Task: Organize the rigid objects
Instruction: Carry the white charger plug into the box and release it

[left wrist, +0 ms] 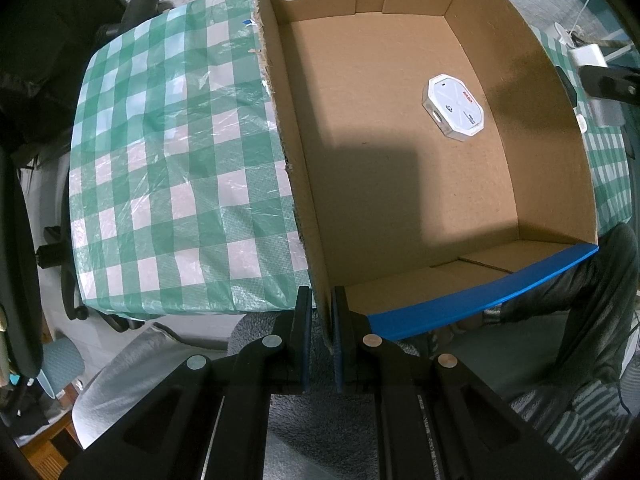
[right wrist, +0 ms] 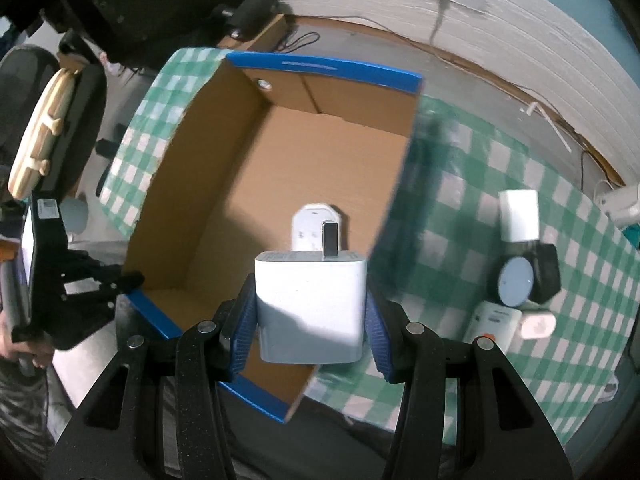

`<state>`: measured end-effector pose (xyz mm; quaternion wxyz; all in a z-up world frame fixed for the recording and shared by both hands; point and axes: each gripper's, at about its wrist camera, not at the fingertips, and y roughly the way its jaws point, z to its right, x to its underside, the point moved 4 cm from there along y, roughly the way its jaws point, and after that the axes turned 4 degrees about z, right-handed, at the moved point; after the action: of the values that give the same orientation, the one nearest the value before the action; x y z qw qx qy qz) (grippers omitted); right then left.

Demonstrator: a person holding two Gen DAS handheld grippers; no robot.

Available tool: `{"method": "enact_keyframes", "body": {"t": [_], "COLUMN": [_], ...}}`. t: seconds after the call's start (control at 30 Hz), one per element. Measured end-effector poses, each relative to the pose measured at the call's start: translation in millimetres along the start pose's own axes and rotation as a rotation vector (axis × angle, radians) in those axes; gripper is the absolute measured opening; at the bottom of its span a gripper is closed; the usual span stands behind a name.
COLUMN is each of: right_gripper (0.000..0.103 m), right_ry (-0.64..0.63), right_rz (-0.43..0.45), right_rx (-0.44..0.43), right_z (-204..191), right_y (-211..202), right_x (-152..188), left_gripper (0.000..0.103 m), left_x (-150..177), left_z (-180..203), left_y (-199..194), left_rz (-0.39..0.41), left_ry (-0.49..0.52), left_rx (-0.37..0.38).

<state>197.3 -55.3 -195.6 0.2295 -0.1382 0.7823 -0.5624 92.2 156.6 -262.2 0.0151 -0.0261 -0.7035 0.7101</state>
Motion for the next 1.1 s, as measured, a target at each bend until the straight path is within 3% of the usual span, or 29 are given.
{"method": "enact_keyframes", "body": {"t": [0.47, 1.1], "right_gripper": [0.05, 0.05], "right_ry": [-0.009, 0.037], "right_rz": [-0.055, -0.012], "right_rx": [0.03, -0.018], "right_z": [1.5, 10.7], "right_y": [42.0, 35.5], "right_x": [2.5, 4.3], "left_gripper": [0.009, 0.01], "left_x": [0.2, 0.5], "left_z": [0.3, 1.3], "left_y": [-0.2, -1.1], "left_rz": [-0.001, -0.001], "left_ry": [0.001, 0.008], "left_rx": [0.002, -0.002]}}
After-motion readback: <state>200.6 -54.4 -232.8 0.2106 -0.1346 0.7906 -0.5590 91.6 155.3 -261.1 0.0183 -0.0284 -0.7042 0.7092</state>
